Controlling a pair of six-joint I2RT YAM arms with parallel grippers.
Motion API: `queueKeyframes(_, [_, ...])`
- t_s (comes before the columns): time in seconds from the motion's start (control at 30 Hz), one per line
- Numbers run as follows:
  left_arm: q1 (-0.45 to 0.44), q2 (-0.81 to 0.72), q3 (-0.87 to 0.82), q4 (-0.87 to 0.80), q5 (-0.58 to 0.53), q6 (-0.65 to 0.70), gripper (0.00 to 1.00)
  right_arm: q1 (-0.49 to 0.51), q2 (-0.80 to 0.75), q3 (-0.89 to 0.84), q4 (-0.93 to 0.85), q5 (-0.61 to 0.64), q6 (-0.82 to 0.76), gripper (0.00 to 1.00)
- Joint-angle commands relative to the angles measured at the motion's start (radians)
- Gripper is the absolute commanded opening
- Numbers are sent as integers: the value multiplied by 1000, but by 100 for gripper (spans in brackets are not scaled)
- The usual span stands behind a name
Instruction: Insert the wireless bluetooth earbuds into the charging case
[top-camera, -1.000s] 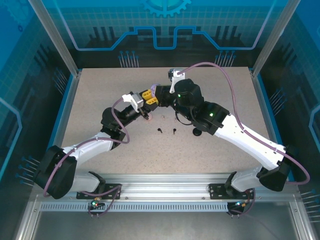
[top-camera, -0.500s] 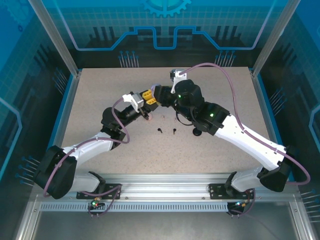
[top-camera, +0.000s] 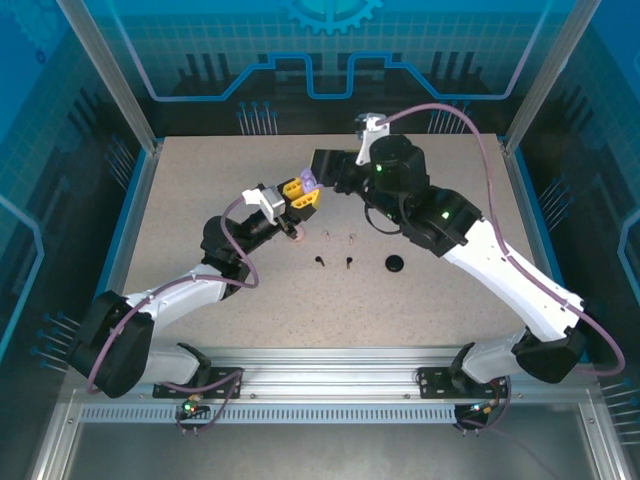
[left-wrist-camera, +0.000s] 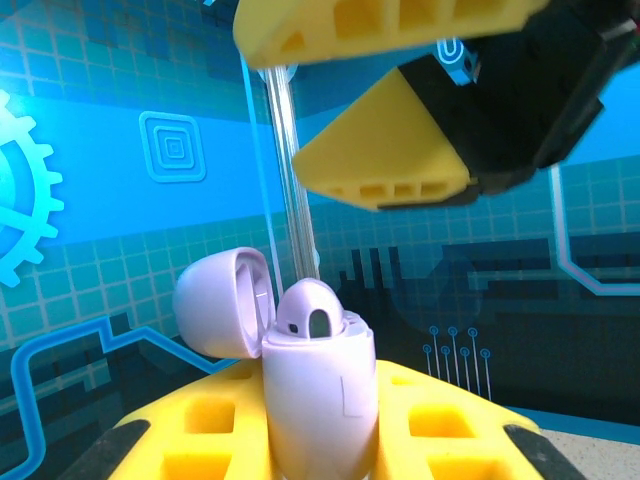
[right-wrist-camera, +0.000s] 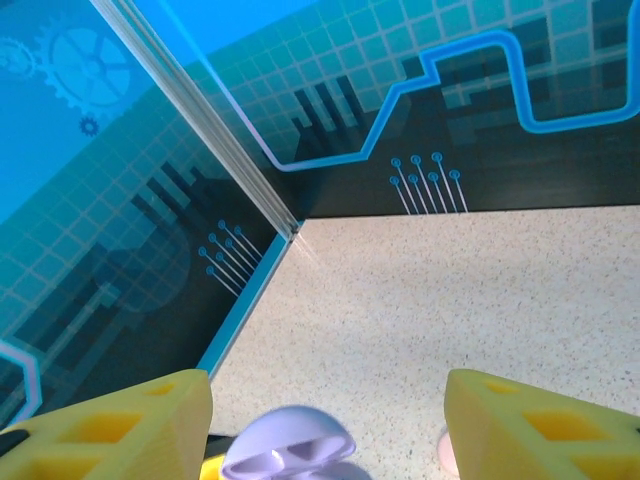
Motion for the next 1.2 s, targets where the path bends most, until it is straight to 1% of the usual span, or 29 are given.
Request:
queueKeyframes(0.0, [-8,5,7,46,18,3,0,-46,43,110,-109,-97,-37,63])
queueKeyframes(0.13, [-7,4,7,37,38,-7,0,-105,153,280,-255,-220,-62,62])
queueKeyframes(0.23, [-8,5,9,25,48,-10,0,-133,244,412,-353,-295,-88,58])
queueKeyframes(0.3, [-7,4,11,20,52,-14,0,-143,305,494,-410,-331,-104,53])
queueKeyframes(0.47, [-12,2,16,6,57,-15,0,-155,446,665,-525,-399,-134,35])
queueKeyframes(0.57, [-14,1,19,2,55,-14,0,-153,486,698,-566,-441,-146,27])
queueKeyframes(0.63, [-13,0,19,-1,49,-11,0,-146,482,677,-583,-458,-152,22])
queueKeyframes(0.73, [-13,5,20,-1,42,-9,0,-124,433,596,-581,-457,-167,17])
queueKeyframes(0.9, [-13,14,25,8,31,-18,0,-80,274,358,-510,-418,-149,14])
queueKeyframes(1.03, [-13,22,21,19,28,-35,0,-83,111,138,-382,-359,-85,15])
queueKeyframes(1.13, [-13,34,11,43,27,-56,0,-106,7,24,-289,-269,-33,21])
queueKeyframes(1.17, [-14,34,6,44,25,-59,0,-119,-29,-18,-248,-254,-14,25])
